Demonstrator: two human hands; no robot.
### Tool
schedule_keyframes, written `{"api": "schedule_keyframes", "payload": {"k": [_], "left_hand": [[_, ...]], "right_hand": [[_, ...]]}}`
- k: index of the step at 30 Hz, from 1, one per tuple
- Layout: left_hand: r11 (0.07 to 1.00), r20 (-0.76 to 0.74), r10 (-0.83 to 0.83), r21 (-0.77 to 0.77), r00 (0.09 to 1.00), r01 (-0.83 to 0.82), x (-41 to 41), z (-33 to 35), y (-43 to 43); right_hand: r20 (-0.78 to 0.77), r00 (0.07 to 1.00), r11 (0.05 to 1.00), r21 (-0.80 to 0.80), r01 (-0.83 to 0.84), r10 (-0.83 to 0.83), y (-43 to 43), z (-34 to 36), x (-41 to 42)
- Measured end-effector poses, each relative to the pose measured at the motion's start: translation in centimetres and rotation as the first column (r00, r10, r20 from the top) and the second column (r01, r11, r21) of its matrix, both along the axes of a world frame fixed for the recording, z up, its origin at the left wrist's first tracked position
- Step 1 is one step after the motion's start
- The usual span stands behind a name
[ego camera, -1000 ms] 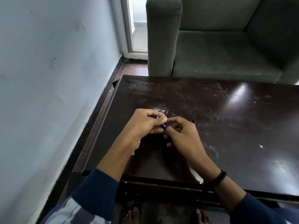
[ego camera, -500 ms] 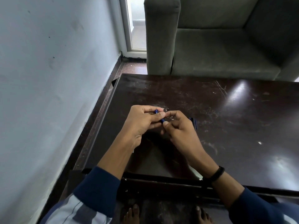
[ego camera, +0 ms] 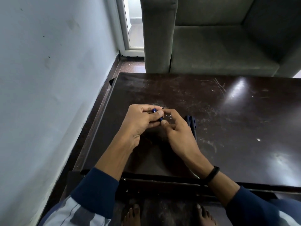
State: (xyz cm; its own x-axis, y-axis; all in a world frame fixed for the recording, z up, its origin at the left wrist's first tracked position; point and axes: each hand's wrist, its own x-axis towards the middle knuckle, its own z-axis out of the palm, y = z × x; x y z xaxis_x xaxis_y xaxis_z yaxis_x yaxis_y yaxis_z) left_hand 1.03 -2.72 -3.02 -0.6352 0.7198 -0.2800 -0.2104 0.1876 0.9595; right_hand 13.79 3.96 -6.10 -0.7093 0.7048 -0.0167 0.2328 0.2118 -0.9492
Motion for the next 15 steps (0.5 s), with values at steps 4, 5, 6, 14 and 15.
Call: {"api": "schedule_keyframes", "payload": {"k": [4,5,6,14,15], "left_hand": [[1.0,-0.01,-0.004,0.011,1.0,0.004,-0.1,0.0,-0.1],[1.0,-0.013,0.002,0.017,1.0,-0.002,-0.3,-0.1,-0.1],[1.0,-0.021,0.019,0.022,1.0,-0.018,-0.4,-0.1,-0.1],[0.99,-0.25,0.137,0.002,0.959,-0.141,-3.3,-0.5,-0.3],[0.994,-0.3,0.068,-0.062,0.951,-0.09,-3.4,-0.9,-0.3]], "right_hand": [[-0.012,1.0,0.998,-0.058,0.002,-0.003,-0.4,-0.3,-0.2],[-0.003,1.0,0.997,-0.083,-0.001,0.001,-0.4,-0.5,-0.3],[0.008,1.0,0.994,-0.107,-0.005,0.006,-0.3,-0.7,-0.4],[0.038,0.999,0.938,-0.346,0.037,-0.026,0.5,-0.2,-0.6],[0.007,0.998,0.914,-0.401,0.058,-0.06,0.6,0.1,-0.6]]}}
